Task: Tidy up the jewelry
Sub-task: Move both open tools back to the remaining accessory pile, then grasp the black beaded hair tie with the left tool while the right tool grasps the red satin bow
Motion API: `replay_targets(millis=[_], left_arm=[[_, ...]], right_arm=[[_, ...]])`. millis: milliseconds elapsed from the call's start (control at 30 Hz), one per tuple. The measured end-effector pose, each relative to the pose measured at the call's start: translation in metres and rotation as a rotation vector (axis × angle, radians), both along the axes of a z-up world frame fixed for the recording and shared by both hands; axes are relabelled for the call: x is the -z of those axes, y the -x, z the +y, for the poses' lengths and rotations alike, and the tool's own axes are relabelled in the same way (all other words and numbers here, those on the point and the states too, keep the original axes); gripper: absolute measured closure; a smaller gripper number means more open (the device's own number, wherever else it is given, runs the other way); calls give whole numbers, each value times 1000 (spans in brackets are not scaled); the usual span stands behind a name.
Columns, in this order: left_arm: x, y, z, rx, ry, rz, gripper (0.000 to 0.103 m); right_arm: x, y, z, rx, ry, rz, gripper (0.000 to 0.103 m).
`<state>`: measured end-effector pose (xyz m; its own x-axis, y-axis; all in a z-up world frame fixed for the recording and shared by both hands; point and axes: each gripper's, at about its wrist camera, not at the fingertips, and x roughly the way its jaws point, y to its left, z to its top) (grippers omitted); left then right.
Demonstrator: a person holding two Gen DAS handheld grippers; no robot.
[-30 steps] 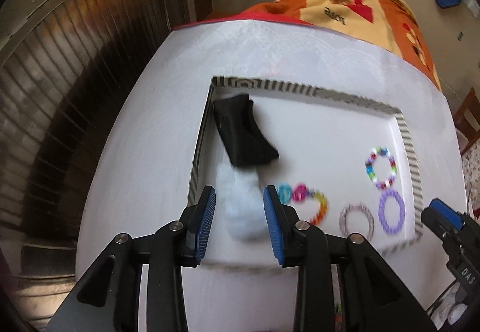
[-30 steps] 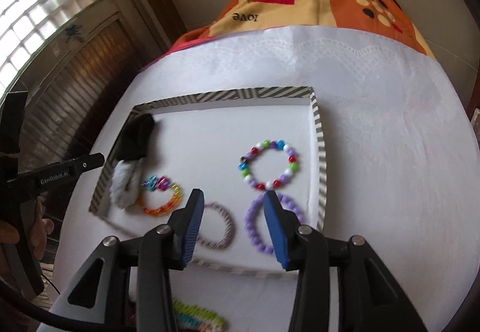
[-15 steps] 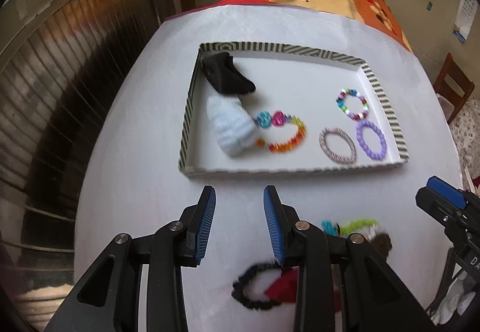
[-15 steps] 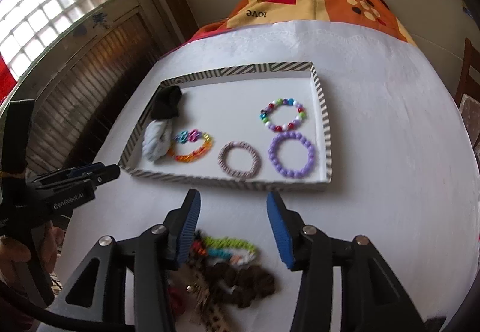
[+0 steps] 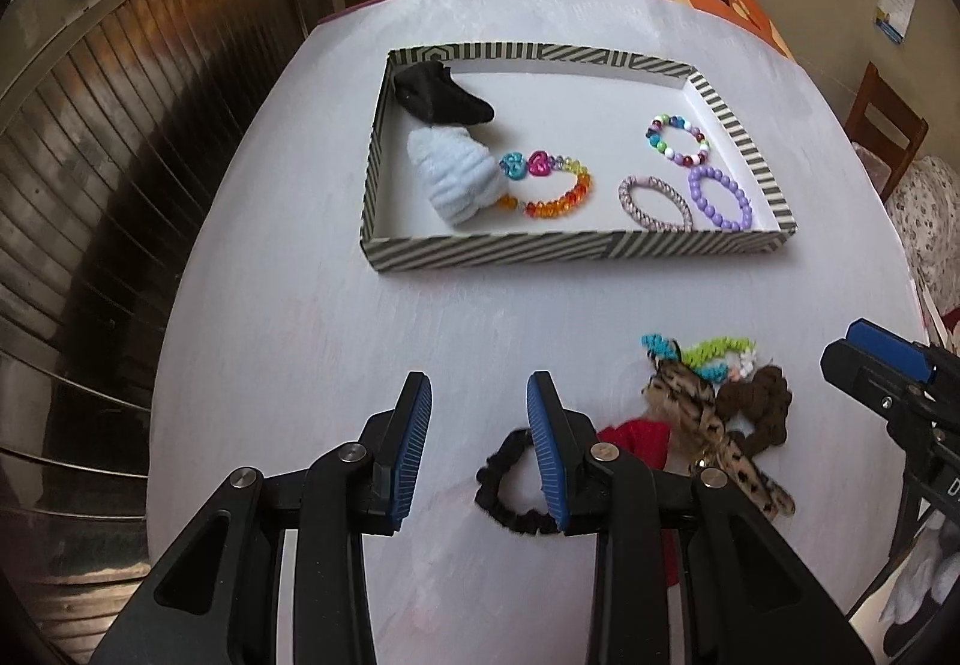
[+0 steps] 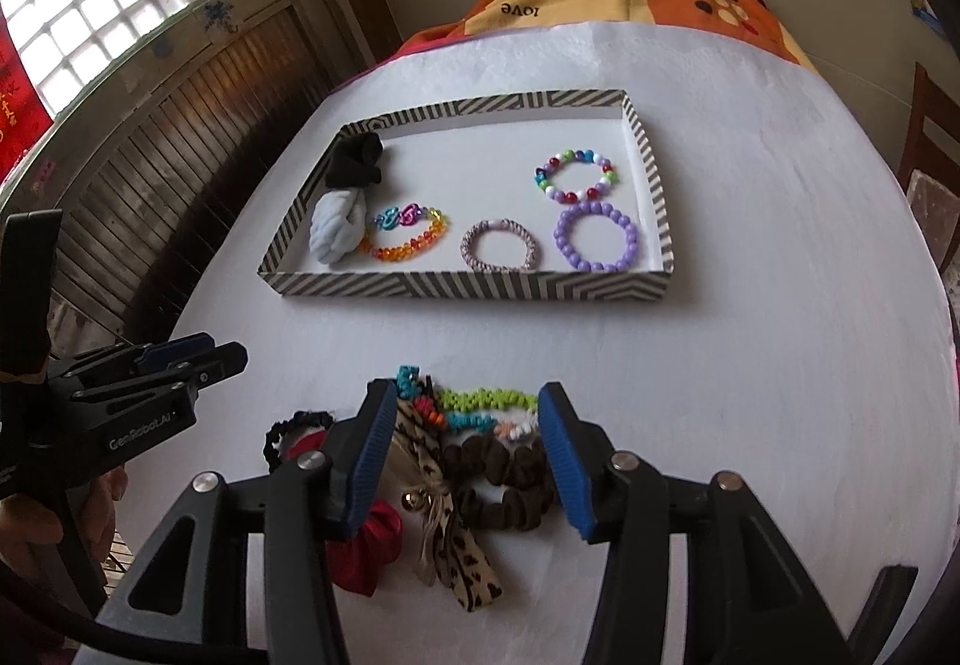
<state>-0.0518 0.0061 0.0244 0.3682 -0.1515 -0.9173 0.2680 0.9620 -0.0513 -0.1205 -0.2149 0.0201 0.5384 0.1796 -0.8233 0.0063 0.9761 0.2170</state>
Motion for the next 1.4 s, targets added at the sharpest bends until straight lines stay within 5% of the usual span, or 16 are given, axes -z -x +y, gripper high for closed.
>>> replay_targets(millis=[600, 1067, 1400], left_arm=[[12, 13, 11, 12, -6, 34, 91], [17, 21, 26, -3, 109, 153, 91], [20, 41, 22, -37, 155, 201, 87]], right_arm=[[13, 14, 0, -4, 19, 49, 50], [21, 27, -8, 0, 0, 72, 49], [11, 37, -18, -106, -4, 86, 49]])
